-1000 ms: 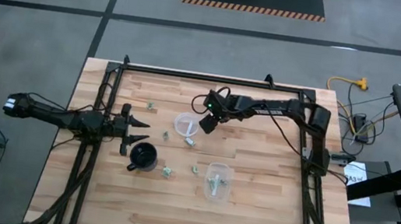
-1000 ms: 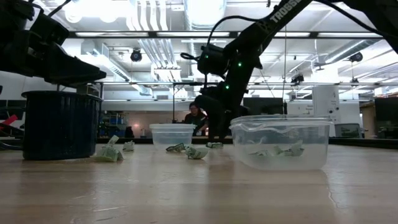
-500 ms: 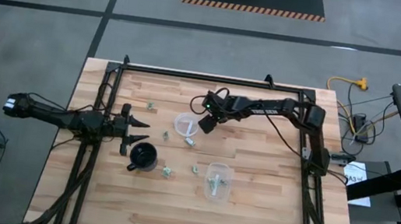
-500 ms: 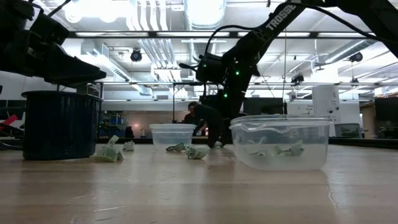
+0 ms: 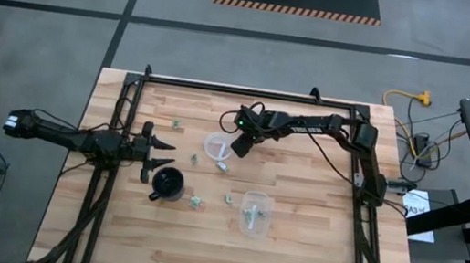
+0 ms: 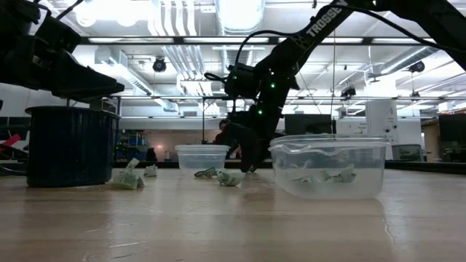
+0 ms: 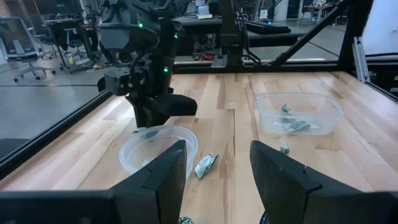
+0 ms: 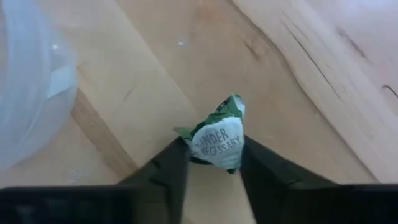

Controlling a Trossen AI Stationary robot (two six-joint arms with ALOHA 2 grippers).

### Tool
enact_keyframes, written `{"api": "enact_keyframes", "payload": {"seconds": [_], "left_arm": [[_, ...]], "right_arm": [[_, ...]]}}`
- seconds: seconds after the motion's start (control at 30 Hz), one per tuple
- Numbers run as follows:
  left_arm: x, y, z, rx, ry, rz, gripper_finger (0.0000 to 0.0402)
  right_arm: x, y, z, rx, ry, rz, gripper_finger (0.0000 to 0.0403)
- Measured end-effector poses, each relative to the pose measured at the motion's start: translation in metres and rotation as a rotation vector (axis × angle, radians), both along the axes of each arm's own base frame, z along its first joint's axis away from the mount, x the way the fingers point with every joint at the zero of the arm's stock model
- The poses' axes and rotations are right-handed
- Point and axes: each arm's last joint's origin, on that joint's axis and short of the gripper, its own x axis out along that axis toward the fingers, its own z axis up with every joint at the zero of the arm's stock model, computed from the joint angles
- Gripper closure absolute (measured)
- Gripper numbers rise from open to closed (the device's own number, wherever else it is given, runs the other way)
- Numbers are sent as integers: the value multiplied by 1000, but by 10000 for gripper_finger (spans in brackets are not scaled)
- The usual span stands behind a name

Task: Pick and place items into bin
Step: Put the stevia packet into the rectangular transparent bin

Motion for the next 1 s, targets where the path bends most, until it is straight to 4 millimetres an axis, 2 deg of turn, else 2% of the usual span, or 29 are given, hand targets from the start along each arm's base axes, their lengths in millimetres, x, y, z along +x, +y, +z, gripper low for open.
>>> {"api": "enact_keyframes", "payload": {"seconds": [0.13, 0.17, 0.43, 0.67, 0.83, 1.0], "left_arm": [[0, 0, 0, 0, 0, 0, 240], [0, 0, 0, 0, 0, 0, 240], [0, 0, 0, 0, 0, 0, 240], [0, 0, 0, 0, 0, 0, 240], [0, 0, 0, 0, -1, 0, 240], [0, 0, 0, 0, 2, 0, 240]], "right_arm": [[0, 1, 0, 17, 2, 79, 370], [0, 1, 0, 18, 5, 100, 379], [0, 1, 3, -3, 8, 162, 391], [-5, 8, 17, -23, 0, 220, 393], [-10, 17, 32, -64, -87, 253, 392], [-20, 30, 47, -50, -267, 327, 391]]}}
